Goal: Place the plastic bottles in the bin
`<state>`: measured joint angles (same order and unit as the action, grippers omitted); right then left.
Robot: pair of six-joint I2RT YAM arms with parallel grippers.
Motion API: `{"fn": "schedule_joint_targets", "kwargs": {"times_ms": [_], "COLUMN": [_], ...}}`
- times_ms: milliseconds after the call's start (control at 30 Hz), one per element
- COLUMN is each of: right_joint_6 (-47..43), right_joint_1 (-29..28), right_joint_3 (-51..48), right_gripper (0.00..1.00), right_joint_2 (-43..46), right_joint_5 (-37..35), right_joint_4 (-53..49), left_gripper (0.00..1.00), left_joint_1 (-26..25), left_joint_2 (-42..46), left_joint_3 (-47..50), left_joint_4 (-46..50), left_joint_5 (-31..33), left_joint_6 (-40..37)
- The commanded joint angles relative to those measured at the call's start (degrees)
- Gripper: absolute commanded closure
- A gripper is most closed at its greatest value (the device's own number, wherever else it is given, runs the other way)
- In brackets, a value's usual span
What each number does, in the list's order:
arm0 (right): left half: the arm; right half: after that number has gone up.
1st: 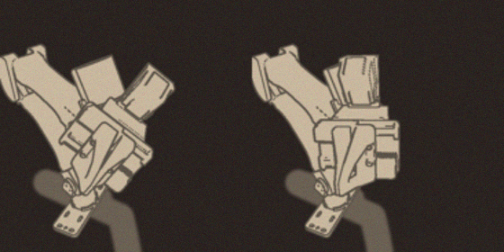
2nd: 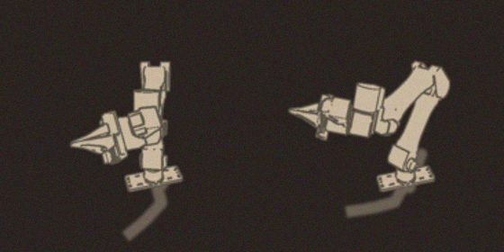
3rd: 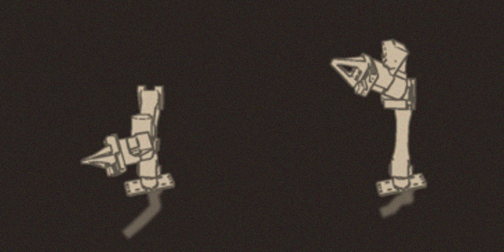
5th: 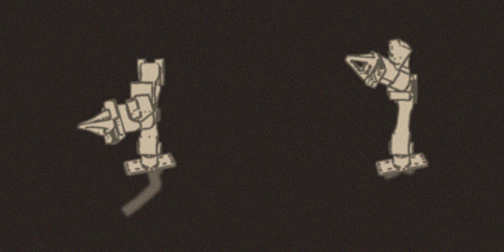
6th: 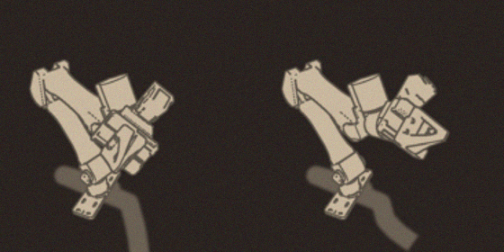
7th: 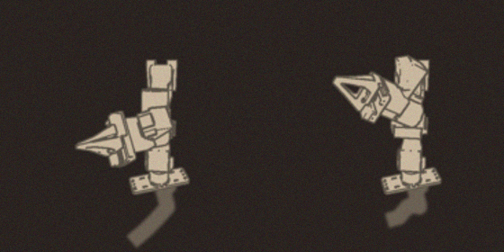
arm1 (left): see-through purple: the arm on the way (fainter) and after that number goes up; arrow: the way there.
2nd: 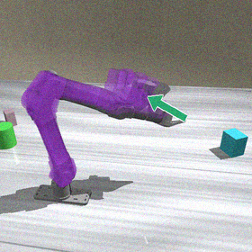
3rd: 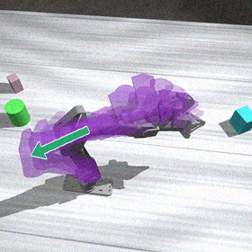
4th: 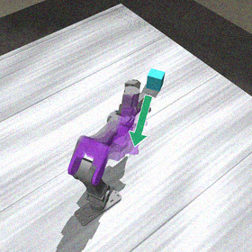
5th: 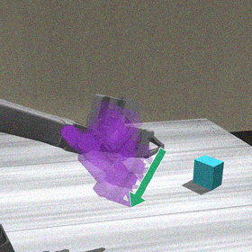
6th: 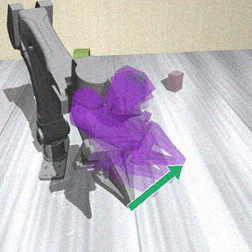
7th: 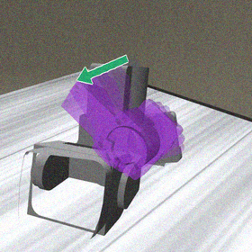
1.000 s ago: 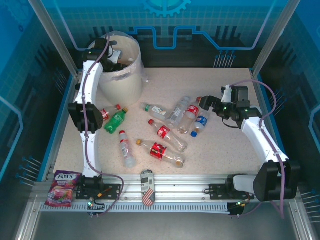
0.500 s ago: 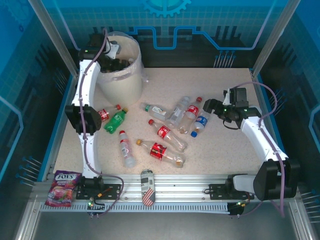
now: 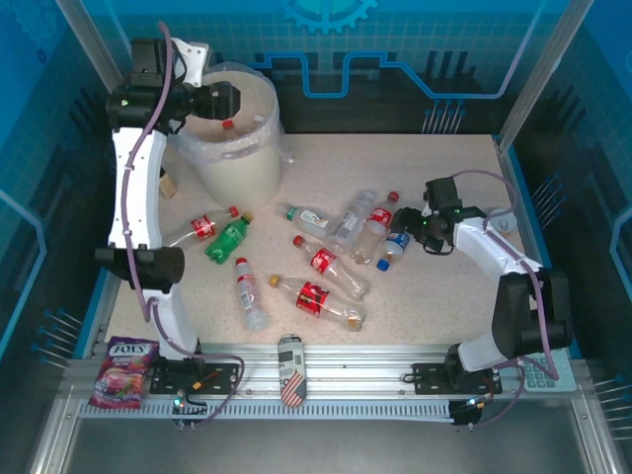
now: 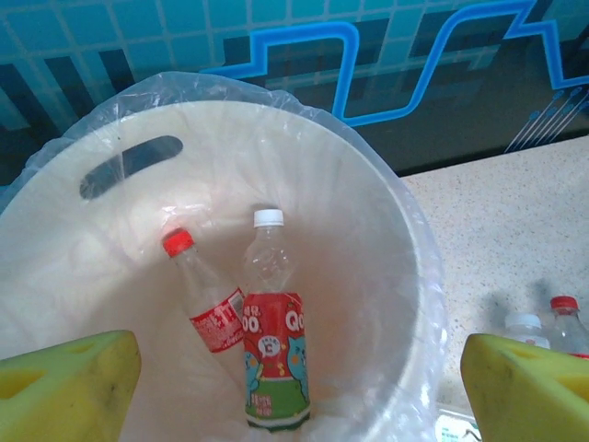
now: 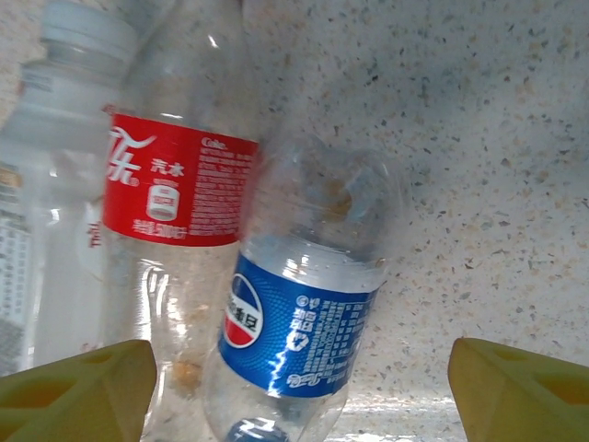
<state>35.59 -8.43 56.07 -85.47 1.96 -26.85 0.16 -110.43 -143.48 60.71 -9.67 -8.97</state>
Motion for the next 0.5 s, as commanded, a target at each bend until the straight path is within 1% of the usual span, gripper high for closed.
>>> {"fn": "schedule_joint_targets", "kwargs": {"times_ms": [0,67,133,200,267,333,400,467], "right_joint_6": [0.9,1.0,1.3,1.6,1.7,1.9,2.4,2.7], "right_joint_1": [-1.7,-1.9,-1.9,-1.9,-2.0,-2.3,-2.3,-2.3], "right_joint_3": [-0.5,-0.9,-1.4,-1.9,-2.5,-3.2,-3.4,-3.0], "right_gripper": [0.16,0.16,0.17,0.18,0.18,0.18,0.19,0.2], "right_joint_2": [-1.9,-3.3,-4.3,-5.5,-6.7,-7.4,-8.4,-9.9], "right_joint_5": [-4.7,-5.1,-4.7,-3.9,-2.8,-3.1,-3.1,-2.5], "right_joint_4": [1.0,1.7,2.9,4.1,6.5,8.5,9.8,10.5], "left_gripper": [0.09,0.08,0.08,0.08,0.08,0.09,0.09,0.09], "left_joint_1": [-3.5,-6.8,-9.1,-10.6,-12.3,-14.1,-15.9,-17.9], "left_joint_2": [7.2,12.7,16.6,20.2,24.2,27.4,29.5,30.7], "left_joint_3": [8.5,16.6,22.9,28.5,36.8,44.3,51.7,58.3], "left_joint_4": [-2.0,-5.3,-7.4,-9.9,-14.0,-18.0,-22.6,-26.8], "left_joint_5": [2.2,3.0,2.2,0.5,-1.0,-1.2,-1.6,-3.4], "left_joint_6": [0.5,0.4,1.8,5.5,8.9,12.2,16.3,20.5]}}
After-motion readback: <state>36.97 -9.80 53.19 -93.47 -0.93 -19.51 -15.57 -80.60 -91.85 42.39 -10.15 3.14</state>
